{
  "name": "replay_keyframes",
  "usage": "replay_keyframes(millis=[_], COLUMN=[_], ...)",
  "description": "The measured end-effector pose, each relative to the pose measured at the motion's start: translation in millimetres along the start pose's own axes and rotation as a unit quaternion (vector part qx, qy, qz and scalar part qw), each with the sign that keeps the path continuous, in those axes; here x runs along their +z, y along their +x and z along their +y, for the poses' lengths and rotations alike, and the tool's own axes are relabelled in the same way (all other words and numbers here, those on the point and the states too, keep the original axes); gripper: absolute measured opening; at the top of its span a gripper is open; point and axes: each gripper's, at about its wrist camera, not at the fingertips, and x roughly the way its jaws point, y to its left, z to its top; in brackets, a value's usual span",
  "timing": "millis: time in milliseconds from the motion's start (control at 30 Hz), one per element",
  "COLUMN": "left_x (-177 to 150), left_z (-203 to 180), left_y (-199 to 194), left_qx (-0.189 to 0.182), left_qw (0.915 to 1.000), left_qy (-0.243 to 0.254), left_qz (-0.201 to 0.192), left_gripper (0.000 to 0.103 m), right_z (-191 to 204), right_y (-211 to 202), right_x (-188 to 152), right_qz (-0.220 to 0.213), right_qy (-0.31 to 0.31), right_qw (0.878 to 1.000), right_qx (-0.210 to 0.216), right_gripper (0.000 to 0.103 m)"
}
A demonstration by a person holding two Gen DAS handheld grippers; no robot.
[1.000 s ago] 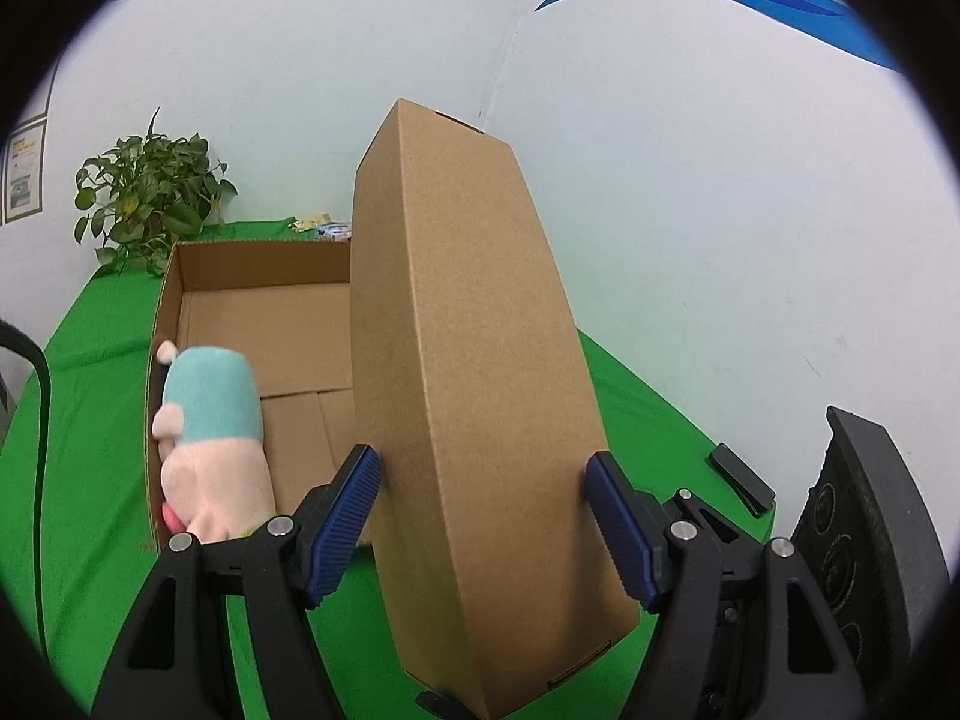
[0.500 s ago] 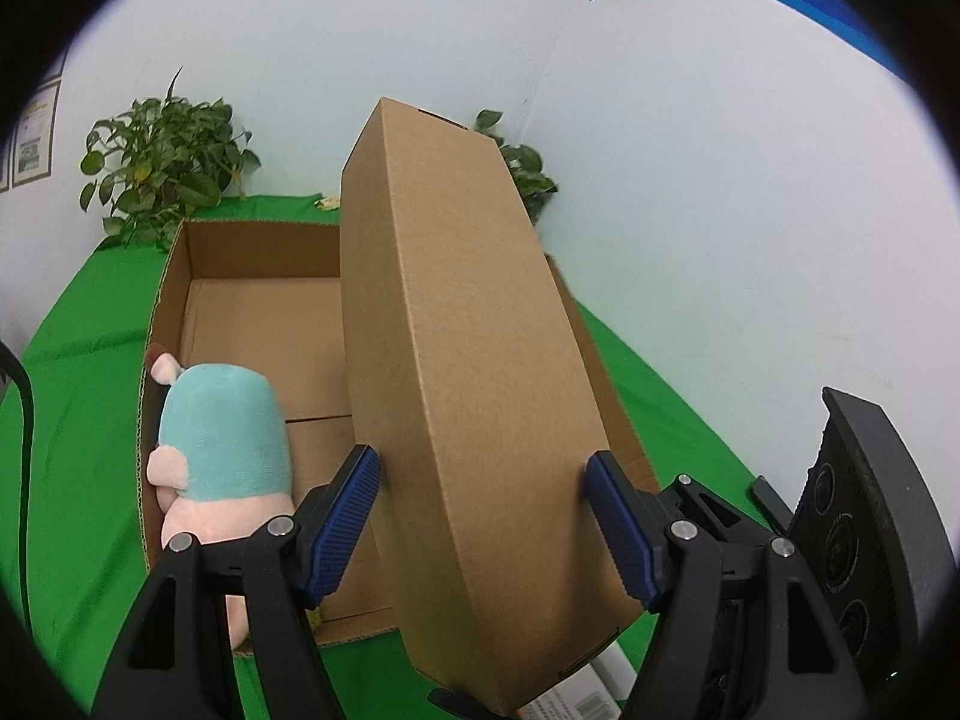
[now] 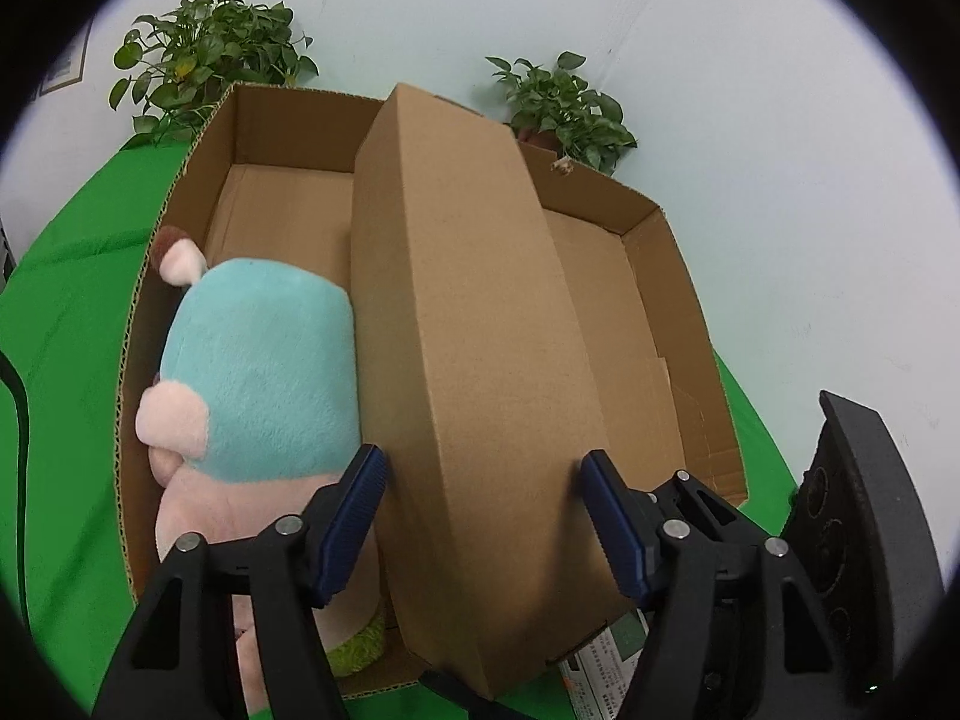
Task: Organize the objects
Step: 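Carry the brown box over the tray and lower it beside the pig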
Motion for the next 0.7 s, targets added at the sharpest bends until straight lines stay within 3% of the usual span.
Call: replay_keyframes(millis=[200, 433, 600, 700], left_x=[-5.8, -15.3, -19.3, -19.7], left_z=[6.6, 15.1, 17.2, 17.3], left_y=[9.5, 5.5, -3.8, -10.7], left_qx=[0.001, 0.013, 0.006, 0.002], left_qw=[0.9997, 0.9994, 0.9996, 0.9998], left_qy=[-0.011, -0.019, -0.018, -0.014], left_qz=[0.022, 0.025, 0.019, 0.013], left_gripper=[0.054, 0.034, 0.034, 0.034], right_z=[-17.8, -29.4, -38.8, -51.8], right_y=[28.3, 57.1, 69.6, 70.9], right_x=[-2.3, -1.5, 3.0, 6.9], right_qz=[0.021, 0.049, 0.062, 0.06], right_qy=[0.009, 0.006, 0.01, 0.033], right_qw=[1.0, 0.999, 0.998, 0.997], right_qx=[-0.005, 0.001, 0.009, 0.035], right_gripper=[0.097, 0.096, 0.098, 0.098])
